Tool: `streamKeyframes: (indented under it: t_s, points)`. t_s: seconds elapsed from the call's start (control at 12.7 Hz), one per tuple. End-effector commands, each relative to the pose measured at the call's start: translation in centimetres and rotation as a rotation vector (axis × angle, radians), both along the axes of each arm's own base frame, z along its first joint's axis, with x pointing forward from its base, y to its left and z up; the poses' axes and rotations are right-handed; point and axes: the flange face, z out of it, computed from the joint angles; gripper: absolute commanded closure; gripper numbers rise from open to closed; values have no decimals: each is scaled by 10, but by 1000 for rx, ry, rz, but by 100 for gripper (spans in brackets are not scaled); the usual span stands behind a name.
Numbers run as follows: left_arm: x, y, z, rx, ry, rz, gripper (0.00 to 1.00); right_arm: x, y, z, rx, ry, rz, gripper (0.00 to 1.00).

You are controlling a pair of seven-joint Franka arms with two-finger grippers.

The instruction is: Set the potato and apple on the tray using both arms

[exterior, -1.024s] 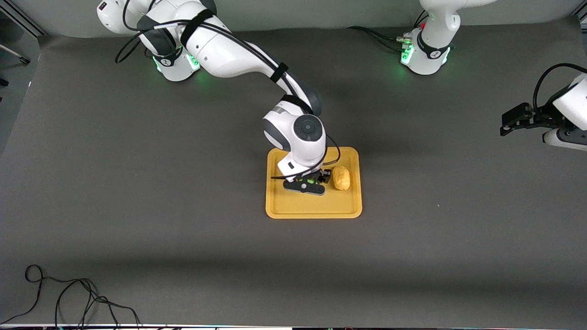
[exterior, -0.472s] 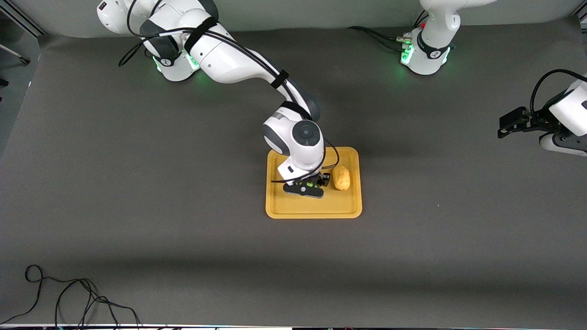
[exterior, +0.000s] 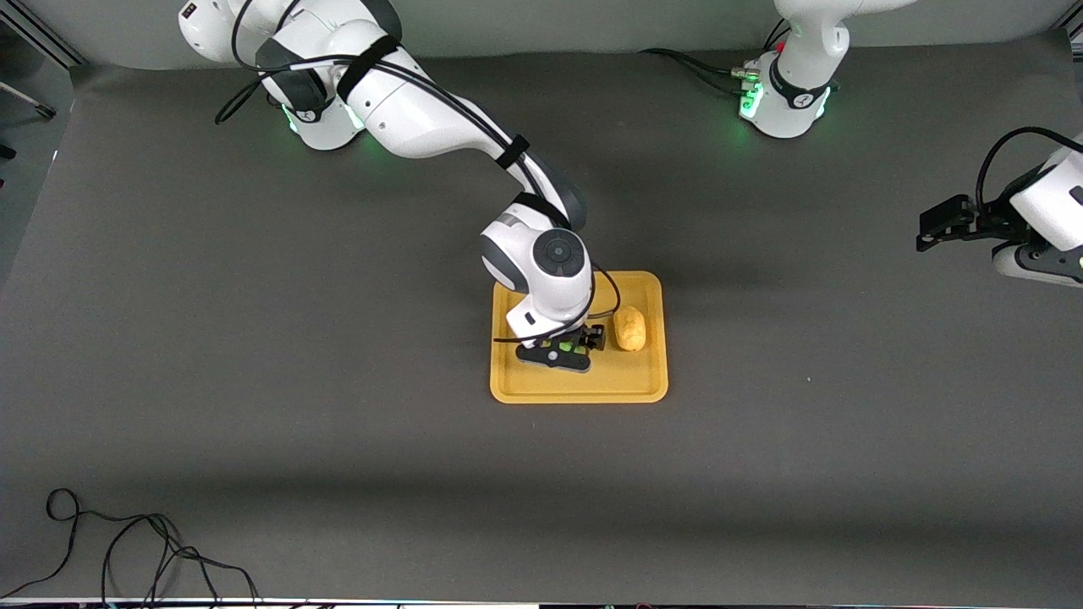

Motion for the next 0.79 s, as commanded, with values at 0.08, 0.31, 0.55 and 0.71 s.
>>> streamKeyframes:
  t_s: [0.08,0.31,0.55,0.71]
  points:
    - [1,2,6,-10,-4,-10,0,-7,-9,129,5,26,-48,0]
    - [-1,0,-10,-7,22,-11,0,-13,-49,244,20,59,-93,0]
    - [-1,-2,-21,-8,44,-17,0,-16,-117,318,-39,117,-90,0]
    - [0,0,-16,-1,28,-16,0,1,-186,342,-50,145,-25,0]
